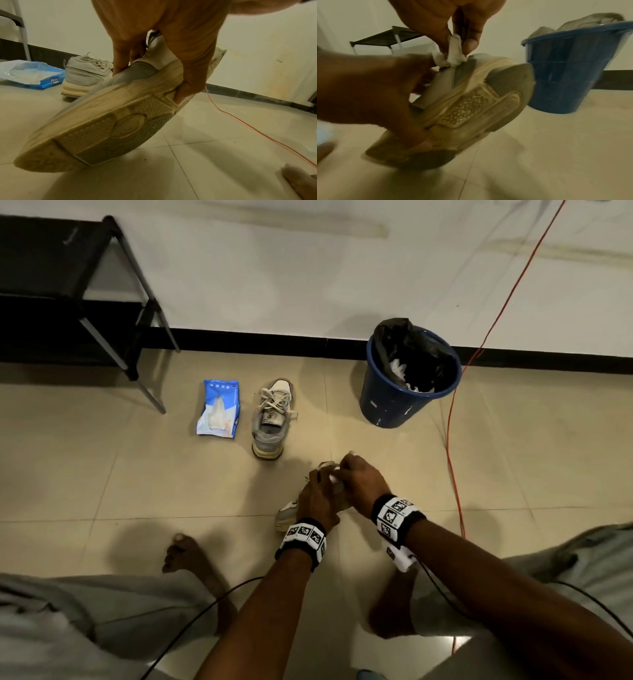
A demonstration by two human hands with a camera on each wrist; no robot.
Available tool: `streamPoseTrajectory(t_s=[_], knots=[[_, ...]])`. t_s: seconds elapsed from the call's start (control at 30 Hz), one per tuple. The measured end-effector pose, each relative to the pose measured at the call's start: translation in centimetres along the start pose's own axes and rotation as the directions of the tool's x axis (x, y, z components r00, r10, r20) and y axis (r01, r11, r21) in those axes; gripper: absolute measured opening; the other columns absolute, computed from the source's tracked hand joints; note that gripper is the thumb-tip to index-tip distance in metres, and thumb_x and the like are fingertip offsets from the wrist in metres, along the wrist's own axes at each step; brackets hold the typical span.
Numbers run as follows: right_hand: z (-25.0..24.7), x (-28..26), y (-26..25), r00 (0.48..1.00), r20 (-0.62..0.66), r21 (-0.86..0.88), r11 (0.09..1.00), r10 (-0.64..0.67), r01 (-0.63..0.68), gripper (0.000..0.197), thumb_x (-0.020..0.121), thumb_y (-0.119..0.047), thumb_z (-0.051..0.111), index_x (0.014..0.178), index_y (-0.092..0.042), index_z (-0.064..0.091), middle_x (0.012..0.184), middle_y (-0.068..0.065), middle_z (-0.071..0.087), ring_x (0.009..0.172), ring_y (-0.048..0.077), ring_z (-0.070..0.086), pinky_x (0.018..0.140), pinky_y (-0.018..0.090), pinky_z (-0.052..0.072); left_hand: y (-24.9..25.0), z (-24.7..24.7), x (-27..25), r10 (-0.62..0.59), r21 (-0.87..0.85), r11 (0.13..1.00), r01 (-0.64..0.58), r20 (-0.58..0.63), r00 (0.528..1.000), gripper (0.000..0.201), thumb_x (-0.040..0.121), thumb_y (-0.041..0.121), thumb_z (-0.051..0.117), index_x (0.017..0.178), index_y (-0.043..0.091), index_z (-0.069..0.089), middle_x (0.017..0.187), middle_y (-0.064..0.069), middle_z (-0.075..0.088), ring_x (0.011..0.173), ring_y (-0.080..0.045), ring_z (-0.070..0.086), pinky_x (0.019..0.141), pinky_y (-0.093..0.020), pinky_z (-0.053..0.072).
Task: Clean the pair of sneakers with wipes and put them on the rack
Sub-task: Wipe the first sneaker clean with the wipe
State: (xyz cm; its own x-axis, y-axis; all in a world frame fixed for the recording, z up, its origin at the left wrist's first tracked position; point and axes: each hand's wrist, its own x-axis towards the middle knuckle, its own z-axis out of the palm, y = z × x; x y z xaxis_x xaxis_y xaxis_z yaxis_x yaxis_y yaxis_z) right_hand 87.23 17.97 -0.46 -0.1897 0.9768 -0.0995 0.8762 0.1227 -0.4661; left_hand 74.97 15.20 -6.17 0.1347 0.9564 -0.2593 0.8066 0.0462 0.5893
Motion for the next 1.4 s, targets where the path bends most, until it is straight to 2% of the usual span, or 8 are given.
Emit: streamPoseTrajectory(t_s=[0.13, 0.5, 0.8, 0.93, 1.07, 1.17, 1.3, 1.4], knots=[[-0.5, 1.1, 1.5, 0.978, -0.141, 0.045, 0.987, 0.156, -0.151, 0.009, 0.088, -0.019, 0.063, 0.086, -0.011, 0.067, 0.081, 0.005, 0.058, 0.071, 0.023, 0.057, 0.061, 0.027, 0.041, -0.5, -0.1, 0.2, 0.015, -0.038, 0.999, -0.017, -0.057, 0.998, 0.112, 0.046, 0.01, 0.091, 0.138, 0.024, 0.029, 0.129, -0.006, 0.041, 0.099, -0.036, 0.061, 0.08, -0.045, 0.053], [1.1, -0.9, 2.6, 0.976, 0.073, -0.134, 0.968, -0.203, 0.211, 0.015, 0.083, -0.012, 0.061, 0.095, -0.01, 0.069, 0.088, 0.012, 0.059, 0.075, 0.029, 0.056, 0.064, 0.034, 0.049, -1.4, 0.9, 0.7, -0.003, -0.135, 0.991, -0.012, -0.107, 0.994, 0.116, 0.041, 0.009, 0.091, 0.14, 0.028, 0.031, 0.13, -0.004, 0.044, 0.112, -0.032, 0.053, 0.088, -0.051, 0.051], [0.5, 0.8, 2.2, 0.972, -0.214, -0.103, 0.987, 0.1, -0.124, 0.015, 0.073, -0.003, 0.066, 0.087, -0.007, 0.062, 0.088, 0.011, 0.055, 0.074, 0.029, 0.052, 0.058, 0.029, 0.04, -1.4, 0.5, 1.7, -0.046, -0.153, 0.988, 0.031, -0.1, 0.994, 0.128, 0.04, 0.012, 0.096, 0.139, 0.027, 0.016, 0.134, -0.009, 0.043, 0.118, -0.034, 0.05, 0.093, -0.052, 0.05], [1.3, -0.2, 1.9, 0.979, -0.009, -0.275, 0.942, -0.203, 0.192, 0.019, 0.075, -0.009, 0.065, 0.093, -0.007, 0.059, 0.093, 0.014, 0.056, 0.079, 0.032, 0.053, 0.055, 0.034, 0.045, -1.6, 0.7, 1.6, -0.056, -0.202, 0.979, 0.035, -0.095, 0.994, 0.123, 0.037, 0.012, 0.096, 0.137, 0.03, 0.026, 0.133, -0.004, 0.043, 0.114, -0.032, 0.055, 0.09, -0.053, 0.052], [0.7, 0.7, 2.3, 0.976, -0.216, -0.147, 0.988, 0.021, -0.054, 0.021, 0.071, -0.003, 0.069, 0.088, -0.006, 0.059, 0.088, 0.013, 0.055, 0.073, 0.032, 0.052, 0.054, 0.035, 0.044, -1.8, 0.6, 1.6, -0.066, -0.214, 0.976, 0.041, -0.111, 0.992, 0.123, 0.036, 0.013, 0.097, 0.137, 0.028, 0.028, 0.133, -0.004, 0.043, 0.115, -0.032, 0.055, 0.091, -0.053, 0.051], [1.9, -0.9, 2.0, 0.938, 0.019, -0.321, 0.886, -0.346, 0.334, 0.019, 0.068, -0.001, 0.061, 0.086, -0.005, 0.062, 0.084, 0.016, 0.057, 0.071, 0.033, 0.056, 0.049, 0.034, 0.045, -1.5, 0.5, 1.2, -0.052, -0.228, 0.973, 0.028, -0.098, 0.994, 0.12, 0.037, 0.012, 0.096, 0.135, 0.029, 0.028, 0.133, -0.002, 0.044, 0.116, -0.032, 0.055, 0.091, -0.054, 0.051], [1.2, -1.0, 2.1, 0.979, -0.135, -0.28, 0.954, -0.154, 0.111, 0.014, 0.071, -0.001, 0.064, 0.083, -0.006, 0.059, 0.084, 0.013, 0.056, 0.073, 0.033, 0.054, 0.047, 0.031, 0.038, -1.8, 0.0, 1.4, -0.064, -0.238, 0.971, 0.037, -0.106, 0.992, 0.118, 0.038, 0.009, 0.094, 0.135, 0.024, 0.029, 0.133, -0.005, 0.042, 0.115, -0.033, 0.055, 0.09, -0.052, 0.052], [2.9, -2.0, 0.9, 0.951, -0.007, -0.365, 0.886, -0.31, 0.286, 0.023, 0.063, 0.002, 0.062, 0.084, -0.005, 0.062, 0.084, 0.015, 0.057, 0.07, 0.034, 0.056, 0.046, 0.031, 0.039, -1.8, 0.1, 1.4, -0.058, -0.257, 0.966, 0.032, -0.094, 0.994, 0.117, 0.038, 0.009, 0.094, 0.133, 0.027, 0.028, 0.133, -0.006, 0.044, 0.115, -0.034, 0.056, 0.089, -0.055, 0.051]])
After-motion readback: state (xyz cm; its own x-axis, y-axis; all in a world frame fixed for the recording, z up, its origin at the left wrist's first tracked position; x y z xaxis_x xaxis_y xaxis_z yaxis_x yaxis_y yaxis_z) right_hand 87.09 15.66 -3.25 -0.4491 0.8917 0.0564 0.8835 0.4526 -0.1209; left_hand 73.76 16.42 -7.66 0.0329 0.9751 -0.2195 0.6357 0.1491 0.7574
